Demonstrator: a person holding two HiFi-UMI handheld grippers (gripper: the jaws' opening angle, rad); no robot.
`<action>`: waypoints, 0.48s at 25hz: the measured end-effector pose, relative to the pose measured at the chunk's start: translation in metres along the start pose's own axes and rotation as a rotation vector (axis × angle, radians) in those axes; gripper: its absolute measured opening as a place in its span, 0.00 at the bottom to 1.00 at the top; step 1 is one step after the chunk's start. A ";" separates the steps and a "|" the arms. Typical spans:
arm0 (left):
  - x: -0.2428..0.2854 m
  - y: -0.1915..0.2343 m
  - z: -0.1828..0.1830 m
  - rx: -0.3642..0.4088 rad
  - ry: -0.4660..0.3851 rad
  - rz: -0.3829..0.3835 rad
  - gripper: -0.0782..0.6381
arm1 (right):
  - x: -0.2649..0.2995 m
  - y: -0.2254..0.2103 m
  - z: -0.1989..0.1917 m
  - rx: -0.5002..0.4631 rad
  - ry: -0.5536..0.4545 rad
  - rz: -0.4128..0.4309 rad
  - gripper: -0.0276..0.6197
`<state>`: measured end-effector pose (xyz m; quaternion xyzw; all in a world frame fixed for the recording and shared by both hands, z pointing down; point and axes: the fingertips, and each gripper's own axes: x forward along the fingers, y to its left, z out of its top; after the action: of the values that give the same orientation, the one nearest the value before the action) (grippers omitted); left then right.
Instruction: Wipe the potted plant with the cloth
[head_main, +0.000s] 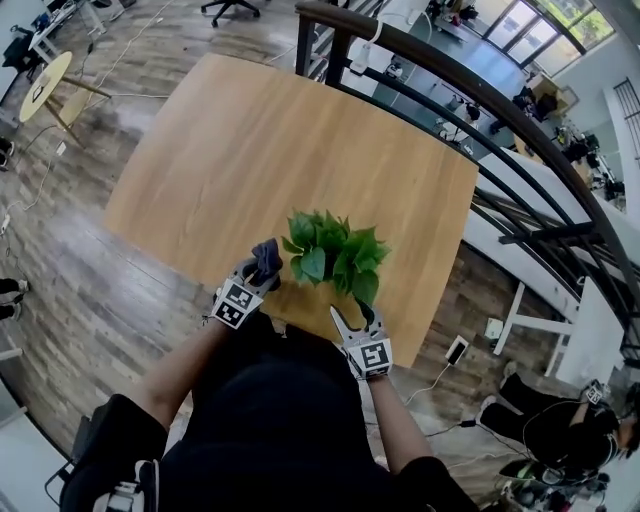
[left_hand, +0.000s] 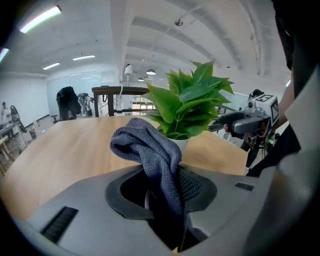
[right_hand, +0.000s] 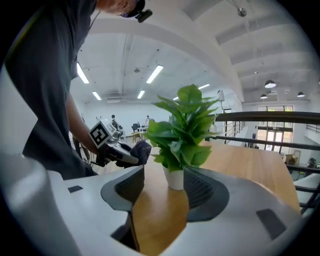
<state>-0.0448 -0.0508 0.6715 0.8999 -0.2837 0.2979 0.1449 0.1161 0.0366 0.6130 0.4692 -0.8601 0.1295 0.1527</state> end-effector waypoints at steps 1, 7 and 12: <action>0.007 0.001 0.003 0.006 -0.006 -0.012 0.31 | 0.011 -0.006 -0.006 0.010 0.009 0.005 0.41; 0.049 -0.004 0.011 0.018 -0.004 -0.121 0.31 | 0.055 -0.024 -0.024 0.002 0.079 0.038 0.47; 0.079 -0.001 0.007 -0.008 0.072 -0.158 0.31 | 0.075 -0.040 -0.026 -0.051 0.106 0.064 0.48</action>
<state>0.0111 -0.0870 0.7146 0.9076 -0.2077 0.3165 0.1818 0.1147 -0.0327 0.6690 0.4297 -0.8684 0.1373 0.2058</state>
